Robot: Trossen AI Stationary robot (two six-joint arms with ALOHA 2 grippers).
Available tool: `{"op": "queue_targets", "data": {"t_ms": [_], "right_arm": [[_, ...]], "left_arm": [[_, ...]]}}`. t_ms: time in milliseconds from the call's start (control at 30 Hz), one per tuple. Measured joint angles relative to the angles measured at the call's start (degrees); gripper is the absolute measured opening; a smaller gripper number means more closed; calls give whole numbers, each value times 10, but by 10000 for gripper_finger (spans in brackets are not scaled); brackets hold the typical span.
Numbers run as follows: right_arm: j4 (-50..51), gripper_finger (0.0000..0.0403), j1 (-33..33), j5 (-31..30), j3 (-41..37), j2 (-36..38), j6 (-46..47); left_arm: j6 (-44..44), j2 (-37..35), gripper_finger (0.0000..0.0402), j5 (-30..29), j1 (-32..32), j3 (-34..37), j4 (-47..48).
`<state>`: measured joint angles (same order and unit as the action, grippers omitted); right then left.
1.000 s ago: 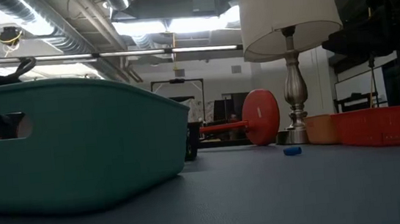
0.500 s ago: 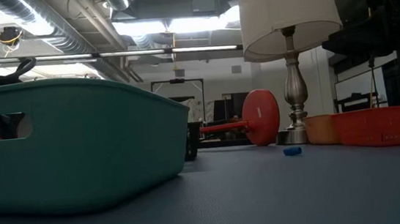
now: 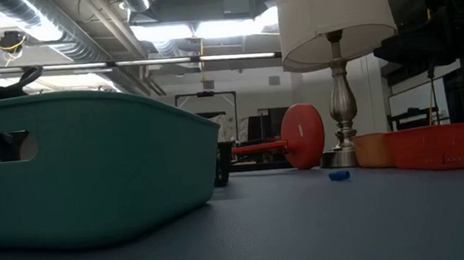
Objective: Sort crayons
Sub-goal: Put the brown crayon into the light green bin
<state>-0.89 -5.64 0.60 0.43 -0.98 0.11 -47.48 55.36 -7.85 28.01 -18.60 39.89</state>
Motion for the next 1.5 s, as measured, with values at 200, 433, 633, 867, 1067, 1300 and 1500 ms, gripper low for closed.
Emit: {"op": "queue_targets", "data": {"t_ms": [200,433,633,867,1067,1300,1500], "right_arm": [[0,147,0,0,0,0,0],[0,147,0,0,0,0,0],[0,147,0,0,0,0,0],[0,147,0,0,0,0,0],[0,147,0,0,0,0,0],[0,147,0,0,0,0,0],[0,147,0,0,0,0,0]], "left_arm": [[0,3,16,0,0,-20,2],[0,2,16,0,0,-47,-17],[0,1,16,-1,0,-57,-79],[-1,1,16,-33,0,-58,-231],[-2,5,16,-66,1,-58,-353],[-4,53,17,-100,13,-59,-476],[-4,142,17,-103,28,-59,-603]]}}
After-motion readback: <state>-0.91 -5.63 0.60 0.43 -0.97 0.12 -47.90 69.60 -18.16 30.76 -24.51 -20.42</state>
